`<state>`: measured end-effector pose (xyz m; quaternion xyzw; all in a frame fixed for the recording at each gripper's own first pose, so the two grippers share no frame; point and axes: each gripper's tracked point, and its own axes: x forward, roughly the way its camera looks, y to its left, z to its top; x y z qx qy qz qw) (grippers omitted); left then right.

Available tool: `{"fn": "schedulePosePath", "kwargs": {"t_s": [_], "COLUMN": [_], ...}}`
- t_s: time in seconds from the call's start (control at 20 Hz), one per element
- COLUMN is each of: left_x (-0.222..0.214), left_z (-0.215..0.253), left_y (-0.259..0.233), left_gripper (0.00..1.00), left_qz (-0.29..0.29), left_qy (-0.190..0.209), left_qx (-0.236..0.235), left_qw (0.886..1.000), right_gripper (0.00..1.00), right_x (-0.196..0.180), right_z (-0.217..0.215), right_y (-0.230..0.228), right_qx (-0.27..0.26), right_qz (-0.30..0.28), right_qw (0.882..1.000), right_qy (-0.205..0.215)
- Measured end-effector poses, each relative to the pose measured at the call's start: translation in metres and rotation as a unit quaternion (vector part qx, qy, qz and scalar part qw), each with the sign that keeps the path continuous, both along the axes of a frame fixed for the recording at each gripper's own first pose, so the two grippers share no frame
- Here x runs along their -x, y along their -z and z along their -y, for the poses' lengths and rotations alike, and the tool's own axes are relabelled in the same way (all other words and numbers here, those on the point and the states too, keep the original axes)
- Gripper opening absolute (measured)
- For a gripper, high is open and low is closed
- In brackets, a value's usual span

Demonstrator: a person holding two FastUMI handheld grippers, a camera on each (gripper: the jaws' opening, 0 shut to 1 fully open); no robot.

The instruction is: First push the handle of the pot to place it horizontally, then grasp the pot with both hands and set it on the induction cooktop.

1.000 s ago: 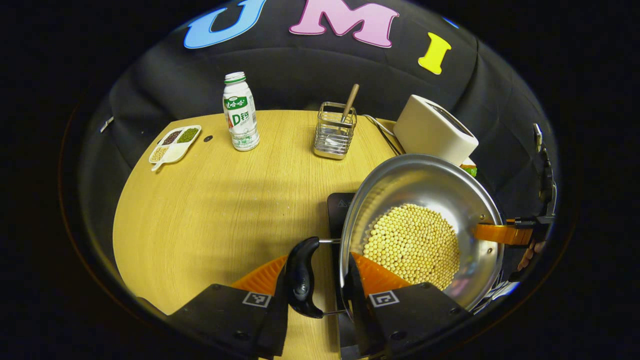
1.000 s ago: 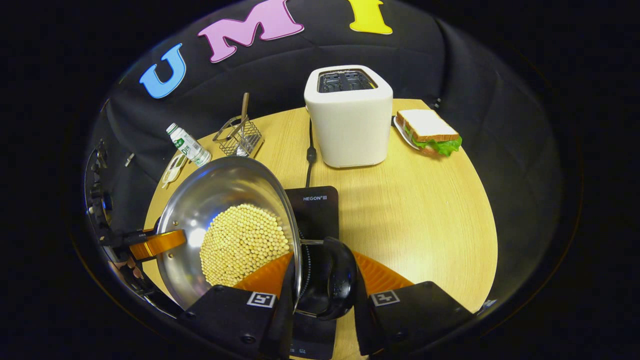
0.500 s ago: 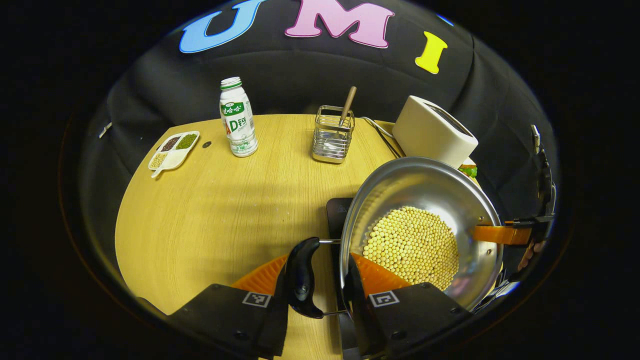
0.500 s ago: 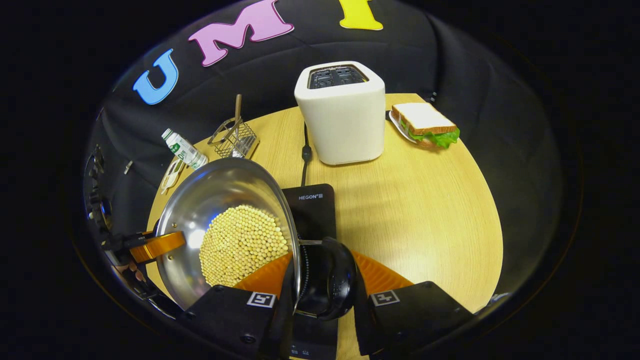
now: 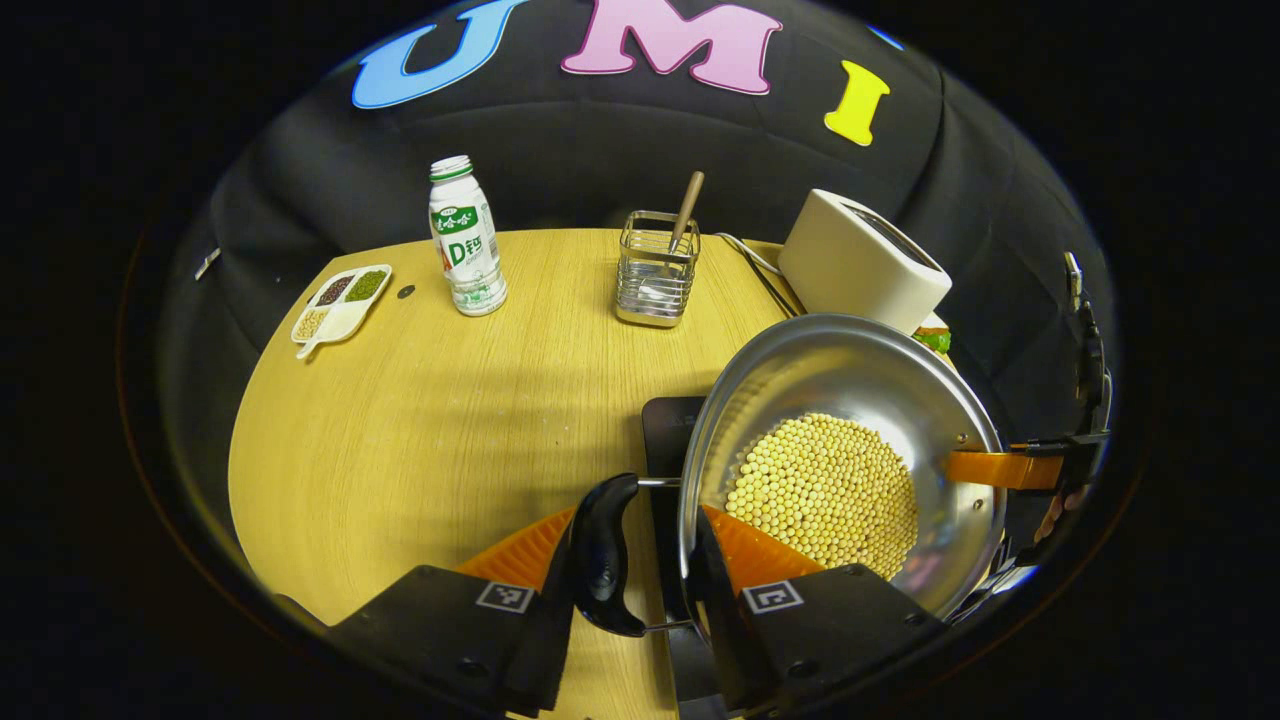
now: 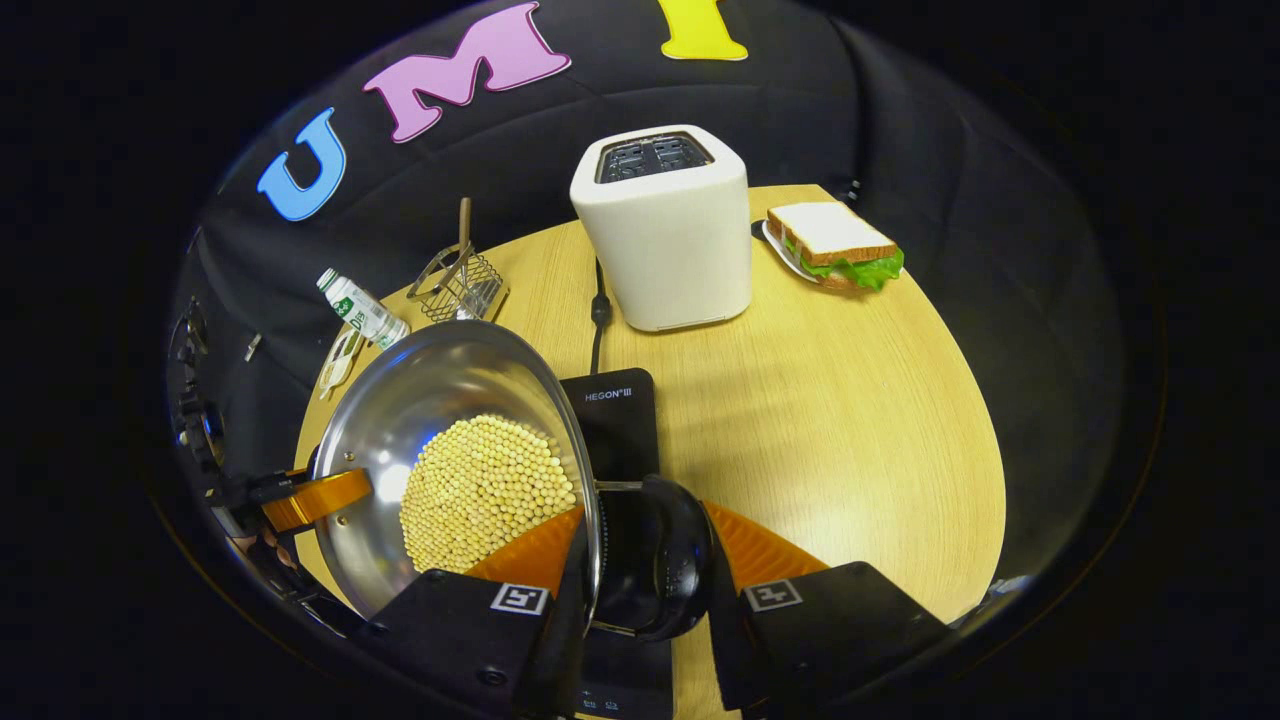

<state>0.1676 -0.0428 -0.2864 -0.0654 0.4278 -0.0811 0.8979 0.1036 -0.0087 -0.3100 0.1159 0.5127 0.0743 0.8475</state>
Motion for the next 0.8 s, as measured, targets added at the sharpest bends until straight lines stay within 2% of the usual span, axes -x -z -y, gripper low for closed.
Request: {"fn": "schedulePosePath", "kwargs": {"t_s": [0.1, 0.15, 0.2, 0.25, 0.3, 0.6, 0.8], "left_x": [-0.004, -0.005, -0.005, -0.002, 0.001, 0.025, 0.043], "left_z": [-0.001, -0.002, -0.006, -0.008, -0.011, -0.015, -0.016], "left_y": [-0.010, -0.015, -0.018, -0.018, -0.021, -0.053, -0.088], "left_gripper": [0.65, 0.74, 0.80, 0.99, 0.98, 0.96, 0.96], "left_qz": [0.022, 0.034, 0.038, 0.037, 0.039, 0.064, 0.102], "left_qy": [-0.009, -0.013, -0.017, -0.019, -0.023, -0.047, -0.066], "left_qx": [-0.001, -0.004, -0.011, -0.018, -0.023, -0.013, -0.014], "left_qw": [1.000, 0.999, 0.999, 0.999, 0.999, 0.997, 0.993], "right_gripper": [0.55, 0.61, 0.75, 0.79, 0.99, 0.99, 0.99], "right_x": [-0.004, -0.010, -0.008, -0.007, -0.005, -0.004, 0.001], "right_z": [0.002, -0.002, -0.005, -0.003, 0.001, 0.016, 0.021], "right_y": [-0.009, -0.017, -0.020, -0.021, -0.022, -0.056, -0.092], "right_qx": [0.001, -0.009, -0.014, -0.007, -0.001, 0.006, 0.017], "right_qz": [0.015, 0.029, 0.032, 0.031, 0.033, 0.076, 0.128], "right_qw": [1.000, 0.999, 0.999, 0.999, 0.999, 0.996, 0.990], "right_qy": [0.014, 0.018, 0.017, 0.016, 0.018, 0.049, 0.054]}}
